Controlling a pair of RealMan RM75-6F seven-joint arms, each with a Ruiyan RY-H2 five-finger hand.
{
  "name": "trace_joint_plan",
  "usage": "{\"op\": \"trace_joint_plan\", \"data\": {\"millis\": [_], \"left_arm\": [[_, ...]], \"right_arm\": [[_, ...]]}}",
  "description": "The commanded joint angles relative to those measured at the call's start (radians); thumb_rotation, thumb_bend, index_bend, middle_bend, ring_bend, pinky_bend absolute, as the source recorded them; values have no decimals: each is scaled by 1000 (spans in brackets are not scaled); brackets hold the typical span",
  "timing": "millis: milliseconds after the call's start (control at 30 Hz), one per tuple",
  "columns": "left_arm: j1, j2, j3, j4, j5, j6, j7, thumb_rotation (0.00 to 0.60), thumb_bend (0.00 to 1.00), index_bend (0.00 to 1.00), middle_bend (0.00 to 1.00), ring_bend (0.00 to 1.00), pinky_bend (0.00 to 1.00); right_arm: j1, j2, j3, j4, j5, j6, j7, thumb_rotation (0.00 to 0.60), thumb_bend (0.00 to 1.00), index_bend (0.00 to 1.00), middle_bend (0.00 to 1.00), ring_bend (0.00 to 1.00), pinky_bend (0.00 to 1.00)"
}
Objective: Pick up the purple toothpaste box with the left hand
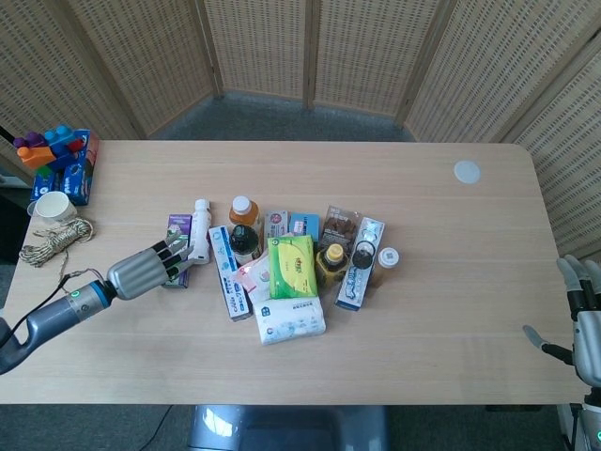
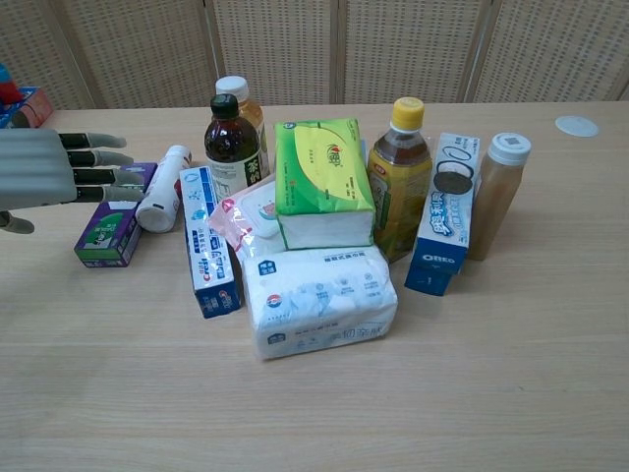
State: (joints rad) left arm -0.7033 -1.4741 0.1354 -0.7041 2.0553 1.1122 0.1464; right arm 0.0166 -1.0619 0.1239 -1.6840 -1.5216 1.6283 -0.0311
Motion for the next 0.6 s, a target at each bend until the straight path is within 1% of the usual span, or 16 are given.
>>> {"op": "trace_joint_plan", "data": {"millis": [33,233,600], "left_arm": [[-16,-41,26,53,3,18,-12,600,0,0,0,0,1],[-20,-93,57,116,-2,39,-17,600,0,0,0,0,0],[-25,-165,102,213,-26,28,-14,600,0,0,0,0,0]], "right_arm": [[0,2,0,-1,-1,0,4,600,0,0,0,0,0],[0,4,-1,-4,-1,-2,12,600,0,0,0,0,0],[0,7,-2,-5,0,-5,22,600,0,0,0,0,0]]}}
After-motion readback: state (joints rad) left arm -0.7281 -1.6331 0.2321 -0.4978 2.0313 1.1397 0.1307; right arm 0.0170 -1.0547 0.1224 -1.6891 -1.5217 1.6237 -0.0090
